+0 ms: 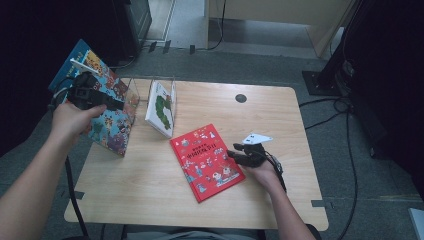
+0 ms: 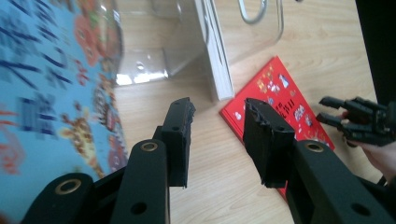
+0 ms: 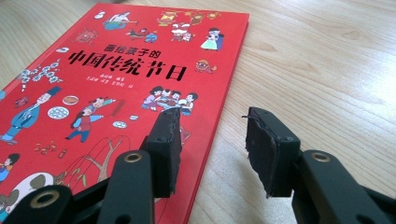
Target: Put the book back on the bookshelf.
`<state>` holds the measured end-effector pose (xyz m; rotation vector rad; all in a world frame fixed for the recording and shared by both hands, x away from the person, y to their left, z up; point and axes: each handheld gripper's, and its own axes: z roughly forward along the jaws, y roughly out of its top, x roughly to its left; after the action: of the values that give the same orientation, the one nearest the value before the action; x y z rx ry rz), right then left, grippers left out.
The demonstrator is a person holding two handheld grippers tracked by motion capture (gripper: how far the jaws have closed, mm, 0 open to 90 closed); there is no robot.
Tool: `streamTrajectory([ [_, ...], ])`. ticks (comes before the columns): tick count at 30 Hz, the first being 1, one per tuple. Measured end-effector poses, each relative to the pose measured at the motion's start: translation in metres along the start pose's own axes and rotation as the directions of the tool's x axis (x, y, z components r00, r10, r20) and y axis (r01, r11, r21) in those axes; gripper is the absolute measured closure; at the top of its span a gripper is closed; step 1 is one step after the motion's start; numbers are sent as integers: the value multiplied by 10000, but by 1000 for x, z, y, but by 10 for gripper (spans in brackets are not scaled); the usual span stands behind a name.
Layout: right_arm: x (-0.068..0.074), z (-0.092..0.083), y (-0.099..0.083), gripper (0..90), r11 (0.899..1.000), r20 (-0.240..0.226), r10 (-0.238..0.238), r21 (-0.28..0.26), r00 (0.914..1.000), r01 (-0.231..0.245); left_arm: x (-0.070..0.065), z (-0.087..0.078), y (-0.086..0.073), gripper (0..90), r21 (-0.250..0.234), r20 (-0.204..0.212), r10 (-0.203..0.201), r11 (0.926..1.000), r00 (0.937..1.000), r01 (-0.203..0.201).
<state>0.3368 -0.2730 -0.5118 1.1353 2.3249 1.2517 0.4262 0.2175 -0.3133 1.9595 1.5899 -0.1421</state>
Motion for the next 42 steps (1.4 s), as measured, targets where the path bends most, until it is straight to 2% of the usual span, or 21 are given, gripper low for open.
streamTrajectory([
  [2, -1, 0, 1, 561, 10000, -11, 48, 80, 10000, -48, -6, 11, -9, 620, 7, -25, 238, 9997, 9997, -238],
  [4, -3, 2, 4, 559, 9988, -158, 239, 436, 9996, -232, -9, 20, -16, 618, 2, 153, 339, 9994, 9993, -339],
  [7, -4, 3, 3, 561, 9986, -160, 306, 433, 9994, -299, -12, 29, -22, 615, -3, 336, 425, 9991, 9985, -425],
  [8, -4, 3, 3, 570, 9984, -200, 300, 475, 9993, -290, -14, 39, -28, 609, 34, 526, 465, 9989, 9975, -468],
  [9, -3, 4, 2, 574, 9981, -169, 316, 540, 9994, -306, -14, 39, -28, 609, 34, 526, 465, 9989, 9975, -468],
  [10, -3, 4, 2, 581, 9980, -171, 284, 562, 9994, -274, -17, 47, -34, 610, 67, 607, 505, 9987, 9969, -510],
  [13, -4, 3, 2, 585, 9982, -142, 255, 546, 9996, -247, -18, 59, -41, 611, 126, 735, 557, 9983, 9957, -567],
  [16, -5, 3, 1, 587, 9984, -135, 206, 531, 9997, -198, -19, 70, -47, 610, 208, 933, 533, 9982, 9942, -554],
  [28, -7, 0, -1, 650, 9980, -90, 336, 530, 9994, -331, -21, 109, -72, 611, 419, 962, 712, 9963, 9928, -755],
  [32, -9, -1, -2, 674, 9981, -19, 333, 521, 9994, -332, -21, 123, -80, 619, 437, 1065, 612, 9969, 9924, -661],
  [34, -10, -2, -3, 686, 9978, 14, 379, 536, 9993, -379, -20, 130, -84, 632, 470, 1507, 468, 9974, 9875, -545],
  [37, -10, -2, -4, 712, 9975, -12, 436, 561, 9990, -435, -24, 139, -88, 653, 543, 1153, 665, 9958, 9911, -732],
  [40, -10, -2, -5, 722, 9972, -6, 366, 659, 9993, -365, -25, 144, -90, 661, 584, 1276, 730, 9950, 9891, -810],
  [42, -10, -3, -6, 730, 9970, -5, 348, 695, 9994, -347, -28, 153, -94, 662, 705, 1128, 928, 9924, 9893, -1011],
])
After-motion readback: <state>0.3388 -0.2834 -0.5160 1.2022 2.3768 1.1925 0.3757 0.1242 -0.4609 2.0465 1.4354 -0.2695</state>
